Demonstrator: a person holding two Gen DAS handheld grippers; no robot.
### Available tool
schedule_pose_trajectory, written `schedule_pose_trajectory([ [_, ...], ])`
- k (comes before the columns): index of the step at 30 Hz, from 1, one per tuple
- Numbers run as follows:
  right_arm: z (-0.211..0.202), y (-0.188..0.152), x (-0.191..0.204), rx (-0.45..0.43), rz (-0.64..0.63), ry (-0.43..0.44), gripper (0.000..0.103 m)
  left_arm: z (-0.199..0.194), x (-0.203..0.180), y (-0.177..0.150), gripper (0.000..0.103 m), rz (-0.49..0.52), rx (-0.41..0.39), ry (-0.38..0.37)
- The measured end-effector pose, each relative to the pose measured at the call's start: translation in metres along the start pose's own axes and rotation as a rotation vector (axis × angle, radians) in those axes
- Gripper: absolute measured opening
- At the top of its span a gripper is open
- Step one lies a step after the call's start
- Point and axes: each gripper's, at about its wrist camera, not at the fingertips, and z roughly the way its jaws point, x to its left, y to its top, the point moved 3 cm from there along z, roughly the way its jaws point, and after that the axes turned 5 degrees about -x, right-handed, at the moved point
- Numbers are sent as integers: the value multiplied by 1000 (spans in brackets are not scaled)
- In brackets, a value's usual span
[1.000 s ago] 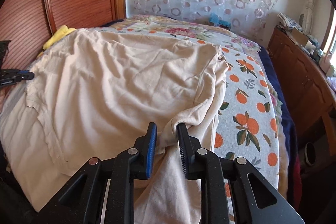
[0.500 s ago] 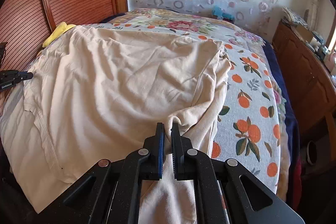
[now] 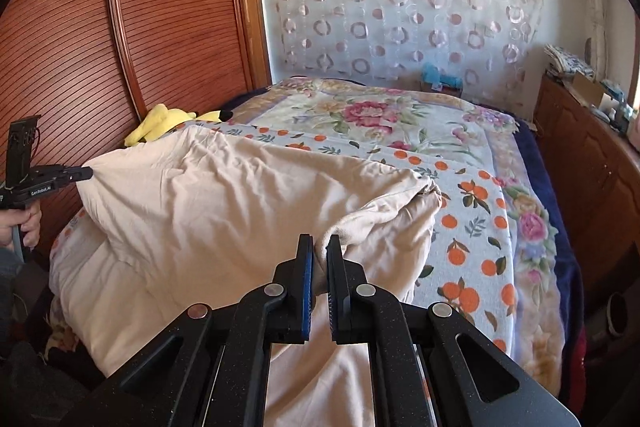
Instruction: Fold small clothes
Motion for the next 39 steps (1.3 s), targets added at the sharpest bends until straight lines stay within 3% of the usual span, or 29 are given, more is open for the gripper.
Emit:
schedule_pose_trajectory([
  [9,-66,-4,6,-79,-9,13,6,-71,-8,10,4,-25,-113,-70],
  [12,-96,-9,10,-96,-23,6,6,-92,-8,5,4,-23,-123,-63],
  [17,-110,-38,10,-22,-37,-14,6,-73,12,-49,4,-87,-11,-22],
  [20,-88,-73,8,82,-26,-25,6,-33,27,-103,4,-123,144,24],
  [22,-63,-103,3,165,21,-14,6,-23,30,-121,4,-133,182,23],
  [26,-37,-129,-6,229,53,-41,8,-28,27,-118,4,-129,168,26],
  [28,-34,-129,-7,227,59,-65,21,-30,26,-114,4,-115,170,39],
  [29,-34,-127,-9,215,59,-80,22,-30,24,-112,4,-106,168,42],
  [33,-44,-115,-9,162,63,-117,41,-36,25,-108,42,-83,147,66],
  [39,-65,-117,21,94,45,-112,46,-30,27,-113,43,-87,175,112],
])
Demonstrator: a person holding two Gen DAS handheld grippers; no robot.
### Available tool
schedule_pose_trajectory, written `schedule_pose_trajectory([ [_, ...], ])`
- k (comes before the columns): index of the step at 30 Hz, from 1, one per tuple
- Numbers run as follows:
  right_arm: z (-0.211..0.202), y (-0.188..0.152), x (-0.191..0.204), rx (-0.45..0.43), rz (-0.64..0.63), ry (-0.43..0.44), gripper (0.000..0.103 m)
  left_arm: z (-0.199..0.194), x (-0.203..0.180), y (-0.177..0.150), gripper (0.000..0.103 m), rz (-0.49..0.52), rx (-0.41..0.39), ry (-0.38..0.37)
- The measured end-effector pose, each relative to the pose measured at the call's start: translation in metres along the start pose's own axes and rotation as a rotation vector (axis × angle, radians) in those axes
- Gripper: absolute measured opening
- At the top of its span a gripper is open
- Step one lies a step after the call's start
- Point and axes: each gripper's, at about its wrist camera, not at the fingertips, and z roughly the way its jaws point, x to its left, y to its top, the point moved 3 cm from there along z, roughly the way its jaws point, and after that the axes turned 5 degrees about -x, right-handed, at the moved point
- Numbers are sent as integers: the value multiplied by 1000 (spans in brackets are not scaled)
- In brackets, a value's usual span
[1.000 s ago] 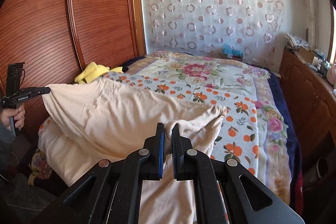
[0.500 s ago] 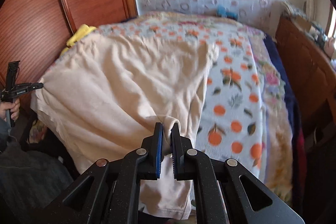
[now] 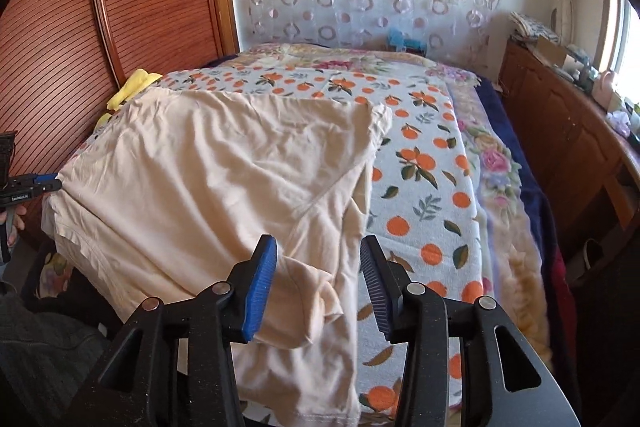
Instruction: Fold small clothes
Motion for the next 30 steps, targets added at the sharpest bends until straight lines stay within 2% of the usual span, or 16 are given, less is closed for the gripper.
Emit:
schedule_pose_trajectory([
  [3,-1,-1,16,-20,-13,27,49,-1,1,-4,43,-17,-7,14],
  [8,11,-4,44,-45,-29,78,64,1,-2,-9,43,-16,-3,6],
  [10,20,-7,58,-38,-41,93,64,1,-3,-10,46,-15,-7,9],
  [14,38,-12,76,-21,-55,130,64,3,-8,-9,65,-34,-17,-15],
  [16,45,-14,82,-15,-63,143,64,4,-13,-9,65,-26,-27,16],
  [23,71,-18,94,1,-107,110,65,4,-16,-10,65,-21,-42,54],
  [27,85,-27,99,37,-130,94,72,3,-16,-10,65,-13,-43,57],
  [30,86,-32,102,3,-145,64,74,3,-17,-10,65,-13,-48,58],
])
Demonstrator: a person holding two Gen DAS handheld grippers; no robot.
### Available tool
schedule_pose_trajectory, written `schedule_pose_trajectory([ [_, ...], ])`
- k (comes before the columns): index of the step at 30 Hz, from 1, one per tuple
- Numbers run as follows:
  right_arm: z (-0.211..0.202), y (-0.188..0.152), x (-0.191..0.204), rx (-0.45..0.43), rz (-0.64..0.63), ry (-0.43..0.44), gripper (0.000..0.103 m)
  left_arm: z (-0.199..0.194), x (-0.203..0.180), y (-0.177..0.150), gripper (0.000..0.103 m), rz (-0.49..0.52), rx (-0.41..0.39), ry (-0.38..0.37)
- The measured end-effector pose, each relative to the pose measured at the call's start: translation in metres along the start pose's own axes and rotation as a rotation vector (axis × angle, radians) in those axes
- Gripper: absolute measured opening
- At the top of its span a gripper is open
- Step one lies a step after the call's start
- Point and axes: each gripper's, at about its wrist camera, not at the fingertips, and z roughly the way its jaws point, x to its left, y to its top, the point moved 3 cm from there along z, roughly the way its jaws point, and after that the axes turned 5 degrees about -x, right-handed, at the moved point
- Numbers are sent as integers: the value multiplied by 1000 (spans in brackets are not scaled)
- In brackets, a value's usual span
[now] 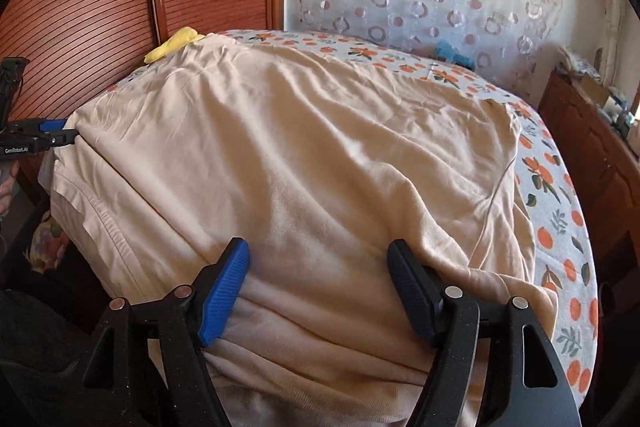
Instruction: Fold small clothes
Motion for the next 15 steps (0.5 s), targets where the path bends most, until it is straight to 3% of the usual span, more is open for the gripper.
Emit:
schedule_pose_trajectory([
  [4,2,-2,1,-16,16,0,77,-1,2,0,65,-4,-6,-15],
  [6,4,-3,1,-22,17,0,78,-2,3,0,58,-9,-11,-26],
  [10,0,-6,3,-28,18,0,79,-2,4,0,57,-26,-15,-37],
  [15,-6,-10,0,-37,20,1,80,-2,3,0,38,-23,-12,-26],
])
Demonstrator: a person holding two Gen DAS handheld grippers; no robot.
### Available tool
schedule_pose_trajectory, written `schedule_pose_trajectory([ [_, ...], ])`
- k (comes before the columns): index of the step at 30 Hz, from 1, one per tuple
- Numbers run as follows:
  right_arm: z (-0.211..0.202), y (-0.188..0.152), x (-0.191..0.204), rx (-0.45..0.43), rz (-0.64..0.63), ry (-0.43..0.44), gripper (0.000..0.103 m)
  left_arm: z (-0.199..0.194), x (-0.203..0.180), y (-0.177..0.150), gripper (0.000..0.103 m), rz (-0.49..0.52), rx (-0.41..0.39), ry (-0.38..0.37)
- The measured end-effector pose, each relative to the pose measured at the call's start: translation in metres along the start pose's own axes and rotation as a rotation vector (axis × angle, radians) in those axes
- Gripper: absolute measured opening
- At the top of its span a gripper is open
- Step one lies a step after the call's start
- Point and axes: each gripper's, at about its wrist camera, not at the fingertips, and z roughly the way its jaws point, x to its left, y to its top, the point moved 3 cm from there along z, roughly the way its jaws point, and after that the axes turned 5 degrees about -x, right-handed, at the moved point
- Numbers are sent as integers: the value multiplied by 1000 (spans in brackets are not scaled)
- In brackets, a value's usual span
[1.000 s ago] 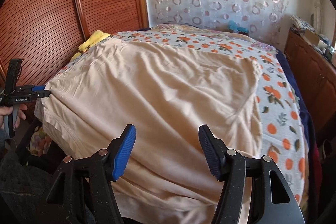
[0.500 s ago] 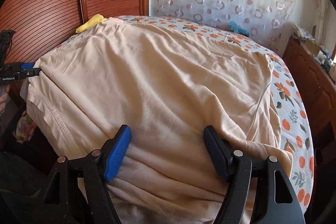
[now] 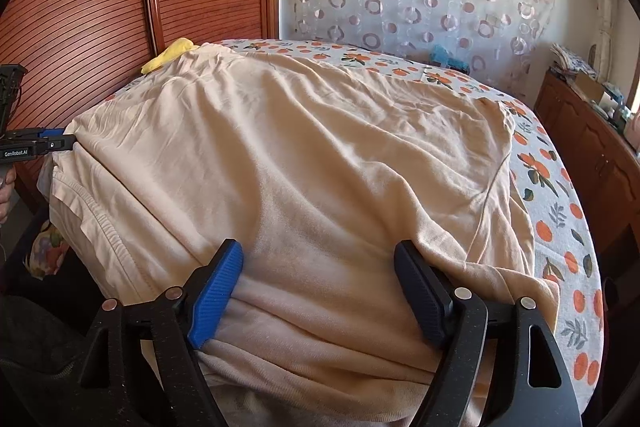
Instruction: Fold small clothes
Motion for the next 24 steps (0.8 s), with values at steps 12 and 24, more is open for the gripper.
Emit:
schedule_pose_trajectory([
  [12,-1,1,-3,-1,-4,13,81,-14,-19,16,7,-49,-25,-123],
  [24,-38,3,-41,-32,106,-1,81,-12,-145,96,7,157,-90,-349],
])
